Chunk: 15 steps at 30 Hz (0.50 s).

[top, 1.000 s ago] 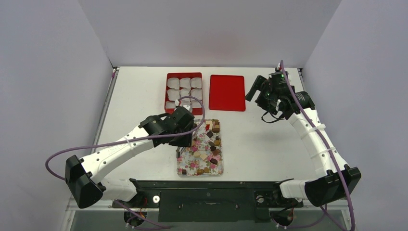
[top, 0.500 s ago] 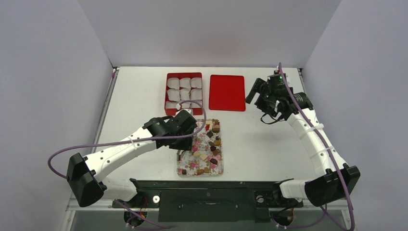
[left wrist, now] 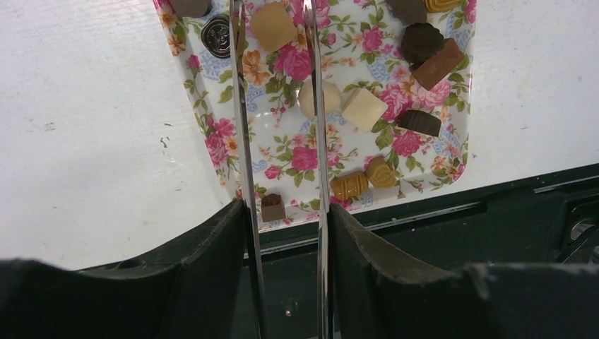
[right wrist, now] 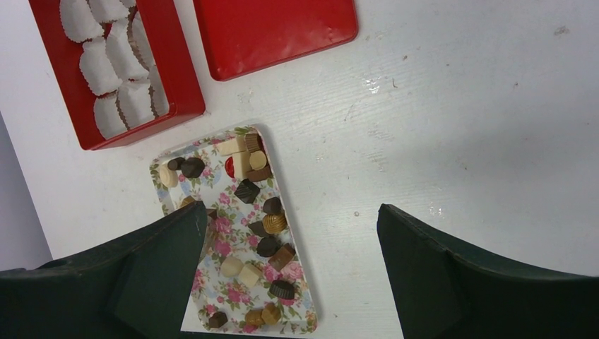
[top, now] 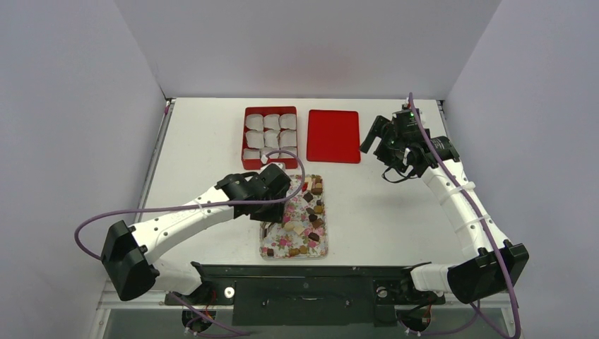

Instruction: Pack the chocolate

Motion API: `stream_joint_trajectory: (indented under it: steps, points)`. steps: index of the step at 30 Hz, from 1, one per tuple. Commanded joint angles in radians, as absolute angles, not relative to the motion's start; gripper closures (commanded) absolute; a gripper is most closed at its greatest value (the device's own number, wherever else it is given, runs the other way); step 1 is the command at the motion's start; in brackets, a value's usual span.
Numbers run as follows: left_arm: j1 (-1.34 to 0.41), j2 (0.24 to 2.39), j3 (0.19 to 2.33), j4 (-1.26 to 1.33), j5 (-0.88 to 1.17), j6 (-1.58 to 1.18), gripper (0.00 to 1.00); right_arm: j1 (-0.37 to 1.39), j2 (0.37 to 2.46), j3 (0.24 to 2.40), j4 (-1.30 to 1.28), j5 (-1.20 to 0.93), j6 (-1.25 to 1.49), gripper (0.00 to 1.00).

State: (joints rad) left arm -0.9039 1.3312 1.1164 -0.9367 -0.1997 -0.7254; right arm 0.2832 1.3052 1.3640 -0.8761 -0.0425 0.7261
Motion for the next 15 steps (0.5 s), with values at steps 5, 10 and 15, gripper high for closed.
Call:
stream_joint_trajectory:
  steps: [5, 10, 15]
  points:
    - [-0.916, 1.362, 1.147, -0.896, -0.193, -0.728, 0.58, 0.288, 1.274, 1.359, -0.856, -0.031, 0.717, 0.14]
    - [-0.914, 1.382, 1.162, -0.889, -0.198, -0.726, 0.58, 0.286, 1.273, 1.361, -0.857, -0.025, 0.713, 0.14]
    - [-0.914, 1.403, 1.184, -0.898, -0.212, -0.720, 0.59, 0.281, 1.272, 1.359, -0.857, -0.025, 0.710, 0.14]
